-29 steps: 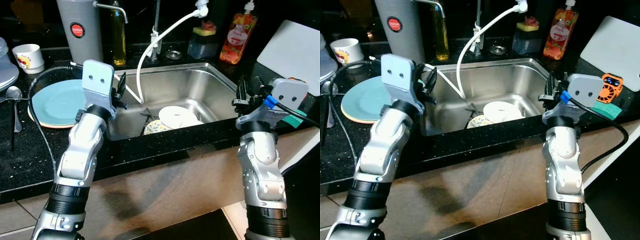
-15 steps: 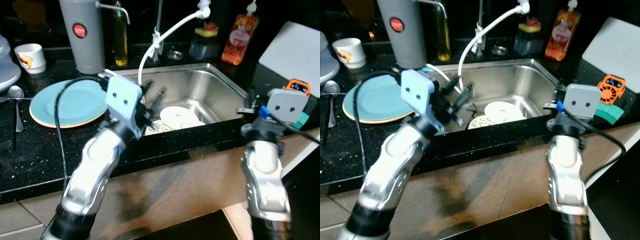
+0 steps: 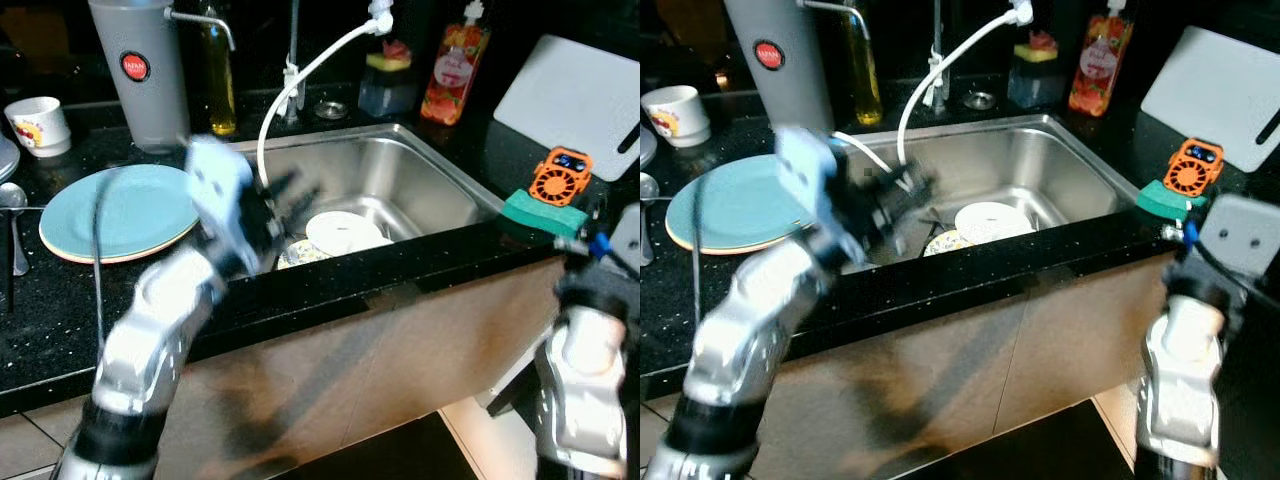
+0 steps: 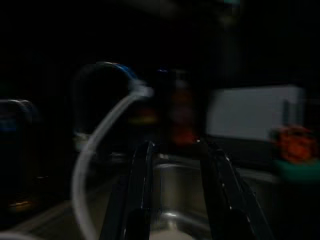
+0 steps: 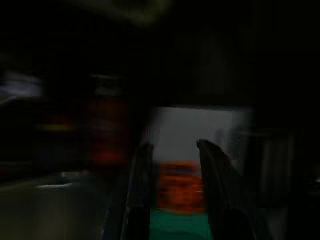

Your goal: Kitchen organization

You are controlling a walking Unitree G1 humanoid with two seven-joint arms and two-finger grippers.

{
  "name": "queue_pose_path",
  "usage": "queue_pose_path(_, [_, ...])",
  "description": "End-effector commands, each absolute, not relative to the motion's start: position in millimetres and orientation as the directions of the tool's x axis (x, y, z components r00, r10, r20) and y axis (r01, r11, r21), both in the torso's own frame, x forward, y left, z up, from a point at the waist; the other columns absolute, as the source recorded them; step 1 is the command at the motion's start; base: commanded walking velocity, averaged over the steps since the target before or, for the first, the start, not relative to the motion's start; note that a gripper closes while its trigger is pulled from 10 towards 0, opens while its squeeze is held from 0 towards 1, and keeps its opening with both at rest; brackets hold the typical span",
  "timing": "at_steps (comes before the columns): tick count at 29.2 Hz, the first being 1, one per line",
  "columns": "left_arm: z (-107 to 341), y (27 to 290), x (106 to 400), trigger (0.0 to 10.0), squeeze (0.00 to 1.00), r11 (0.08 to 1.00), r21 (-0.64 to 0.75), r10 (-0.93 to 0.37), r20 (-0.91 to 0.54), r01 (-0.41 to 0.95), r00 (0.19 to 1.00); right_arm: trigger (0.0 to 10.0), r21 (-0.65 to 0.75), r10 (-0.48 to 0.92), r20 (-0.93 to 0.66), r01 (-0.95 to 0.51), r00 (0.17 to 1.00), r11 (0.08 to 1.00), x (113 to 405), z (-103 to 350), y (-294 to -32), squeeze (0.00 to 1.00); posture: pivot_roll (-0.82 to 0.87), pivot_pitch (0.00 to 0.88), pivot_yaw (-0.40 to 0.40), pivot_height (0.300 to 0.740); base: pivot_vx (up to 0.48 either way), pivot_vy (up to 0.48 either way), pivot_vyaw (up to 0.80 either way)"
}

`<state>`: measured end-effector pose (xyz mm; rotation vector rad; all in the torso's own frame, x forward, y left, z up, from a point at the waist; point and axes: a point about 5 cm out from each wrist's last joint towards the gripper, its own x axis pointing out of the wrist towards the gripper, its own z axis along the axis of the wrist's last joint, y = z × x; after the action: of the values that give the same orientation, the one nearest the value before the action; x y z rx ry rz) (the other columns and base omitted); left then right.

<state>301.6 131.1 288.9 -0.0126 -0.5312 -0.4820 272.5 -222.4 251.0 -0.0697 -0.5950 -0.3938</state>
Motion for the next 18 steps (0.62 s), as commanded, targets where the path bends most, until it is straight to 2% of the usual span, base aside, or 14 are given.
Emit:
queue_pose_path(1, [296,151,309,10.0,0.00,0.928,0.070,-0.349,0.505,0.366,0.789,10.0,0.108,-0.101,0.561,0.048,0.821,0.993,280,262,-190,0.00,0.03,0.009,-0.026,0.740,0.000,0.000,0.00])
queue_pose_path(3, [294,152,302,10.0,0.00,0.861,0.022,-0.454,0.486,0.509,0.747,10.0,0.176,0.053,0.562,-0.182,0.826,0.967,279,268,-176,0.00,0.04,0.010,-0.034,0.740,0.000,0.000,0.00])
queue_pose_path(4, [293,149,294,10.0,0.00,0.784,0.011,-0.550,0.477,0.620,0.686,10.0,0.170,0.134,0.569,-0.276,0.811,0.946,277,271,-172,0.00,0.05,0.010,-0.038,0.740,0.000,0.000,0.00])
queue_pose_path(7, [295,154,275,10.0,0.00,0.659,0.058,-0.680,0.470,0.749,0.562,10.0,0.099,0.306,0.594,-0.445,0.744,0.890,265,281,-170,0.00,0.05,0.010,-0.041,0.740,0.000,0.000,0.00])
queue_pose_path(9, [297,157,271,10.0,0.00,0.639,0.070,-0.698,0.472,0.766,0.539,10.0,0.080,0.354,0.604,-0.497,0.714,0.864,260,286,-171,0.00,0.05,0.010,-0.042,0.740,0.000,0.000,0.00])
queue_pose_path(11, [297,162,272,10.0,0.00,0.649,0.083,-0.696,0.465,0.756,0.546,10.0,0.077,0.349,0.613,-0.494,0.709,0.866,259,289,-172,0.00,0.05,0.009,-0.042,0.740,0.000,0.000,0.00])
queue_pose_path(13, [297,177,285,10.0,0.00,0.767,0.112,-0.610,0.432,0.631,0.665,10.0,0.085,0.318,0.618,-0.463,0.719,0.882,262,291,-175,0.00,0.05,0.006,-0.038,0.740,0.000,0.000,0.00])
queue_pose_path(14, [294,188,295,10.0,0.00,0.830,0.184,-0.555,0.369,0.527,0.746,10.0,0.088,0.305,0.612,-0.446,0.730,0.891,264,289,-175,0.00,0.05,0.008,-0.039,0.740,0.000,0.000,0.00])
queue_pose_path(15, [294,188,295,10.0,0.00,0.830,0.184,-0.555,0.369,0.527,0.746,10.0,0.088,0.305,0.612,-0.446,0.730,0.891,264,289,-175,0.00,0.05,0.008,-0.039,0.740,0.000,0.000,0.00])
queue_pose_path(17, [291,205,305,10.0,0.00,0.864,0.329,-0.473,0.278,0.380,0.836,10.0,0.090,0.295,0.599,-0.429,0.744,0.899,268,285,-175,0.00,0.06,0.008,-0.044,0.740,0.000,0.000,0.00])
queue_pose_path(18, [291,205,305,10.0,0.00,0.864,0.329,-0.473,0.278,0.380,0.836,10.0,0.090,0.295,0.599,-0.429,0.744,0.899,268,285,-175,0.00,0.06,0.008,-0.044,0.740,0.000,0.000,0.00])
